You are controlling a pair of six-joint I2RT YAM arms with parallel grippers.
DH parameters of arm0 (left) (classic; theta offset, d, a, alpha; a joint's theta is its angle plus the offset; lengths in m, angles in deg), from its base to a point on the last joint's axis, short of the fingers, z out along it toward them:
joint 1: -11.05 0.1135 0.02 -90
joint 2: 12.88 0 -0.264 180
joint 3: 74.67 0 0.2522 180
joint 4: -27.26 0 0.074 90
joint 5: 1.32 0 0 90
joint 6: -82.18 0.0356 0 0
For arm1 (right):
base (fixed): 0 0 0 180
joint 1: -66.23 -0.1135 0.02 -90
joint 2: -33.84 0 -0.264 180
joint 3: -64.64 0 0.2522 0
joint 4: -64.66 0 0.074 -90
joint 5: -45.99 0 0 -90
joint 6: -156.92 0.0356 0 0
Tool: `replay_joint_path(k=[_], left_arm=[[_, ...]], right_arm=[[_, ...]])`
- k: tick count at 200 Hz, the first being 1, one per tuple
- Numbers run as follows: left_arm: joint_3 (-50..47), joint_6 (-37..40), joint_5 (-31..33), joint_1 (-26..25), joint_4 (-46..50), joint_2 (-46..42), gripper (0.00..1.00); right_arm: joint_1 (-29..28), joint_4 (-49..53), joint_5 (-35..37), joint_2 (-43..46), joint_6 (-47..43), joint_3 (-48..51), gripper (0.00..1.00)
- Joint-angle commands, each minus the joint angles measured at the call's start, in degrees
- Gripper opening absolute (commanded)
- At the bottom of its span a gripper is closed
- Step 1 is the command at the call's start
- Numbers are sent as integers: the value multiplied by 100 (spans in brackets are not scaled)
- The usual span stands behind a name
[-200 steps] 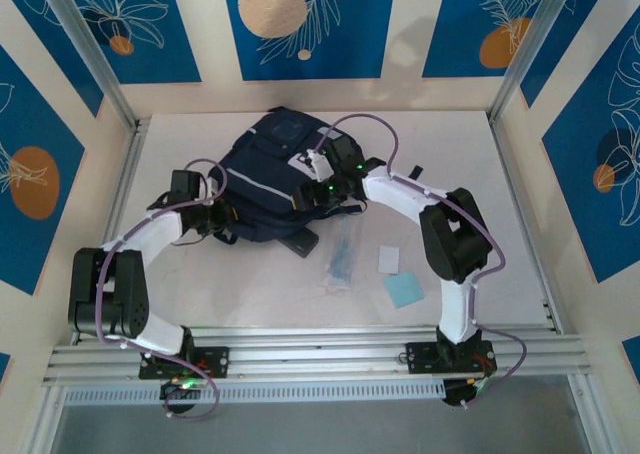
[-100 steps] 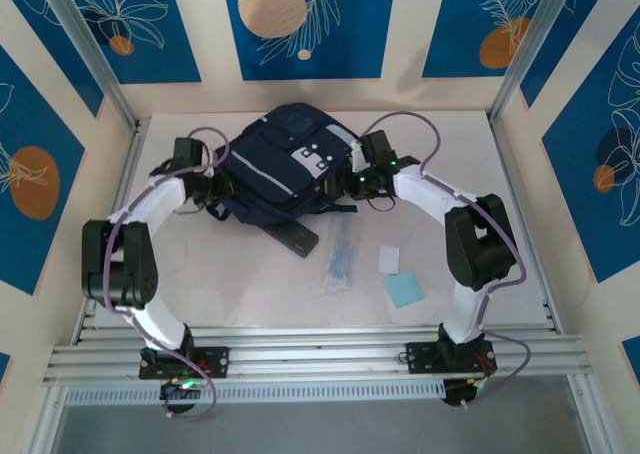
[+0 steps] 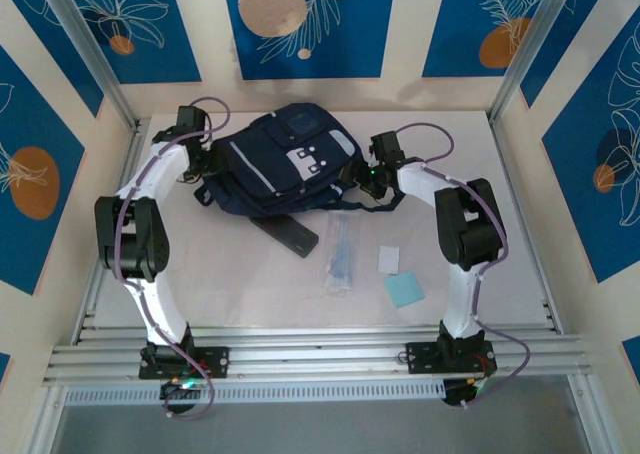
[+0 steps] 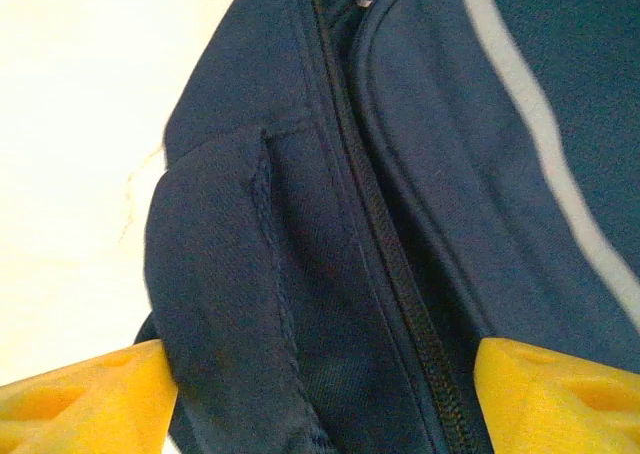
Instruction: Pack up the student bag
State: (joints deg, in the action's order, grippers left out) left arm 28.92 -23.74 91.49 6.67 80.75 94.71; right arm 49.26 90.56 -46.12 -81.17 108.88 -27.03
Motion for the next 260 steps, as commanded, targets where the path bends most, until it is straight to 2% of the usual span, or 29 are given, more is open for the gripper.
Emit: replay_joint_path(k=[1, 14, 27, 44, 67, 105, 149, 163, 211, 236, 260], left_arm=[[-351, 45, 429, -69, 293, -757, 79], [-563, 15, 364, -121, 312, -1093, 80], [-729, -3, 102, -245, 237, -1388, 81], [-814, 23, -479, -534, 89, -1631, 81], [-805, 59, -968, -1075, -168, -1661, 78], [-378, 404, -1062, -2012, -343, -929, 75], [569, 818, -752, -2576, -31, 324, 70], [842, 976, -472, -2656, 44, 633, 68], [1261, 1298, 237, -2681, 158, 1220, 50], [1345, 1381, 198, -2677, 345, 1489, 42], [1320, 1381, 343, -2677, 528, 1746, 40]], right_arm=[[124, -352, -212, -199, 432, -350, 68], [132, -414, -239, -330, 473, -451, 68], [123, -414, -306, -475, 509, -558, 58], [84, -534, -454, -558, 582, -506, 29], [-14, -831, -577, -422, 703, -129, 0], [-290, -1433, -683, 49, 1009, 772, 0], [-507, -1667, -636, 395, 1152, 1360, 0], [-507, -1671, -646, 413, 1161, 1409, 0], [-478, -1651, -709, 417, 1151, 1428, 0], [-466, -1643, -725, 393, 1147, 1399, 0], [-461, -1643, -719, 385, 1135, 1384, 0]])
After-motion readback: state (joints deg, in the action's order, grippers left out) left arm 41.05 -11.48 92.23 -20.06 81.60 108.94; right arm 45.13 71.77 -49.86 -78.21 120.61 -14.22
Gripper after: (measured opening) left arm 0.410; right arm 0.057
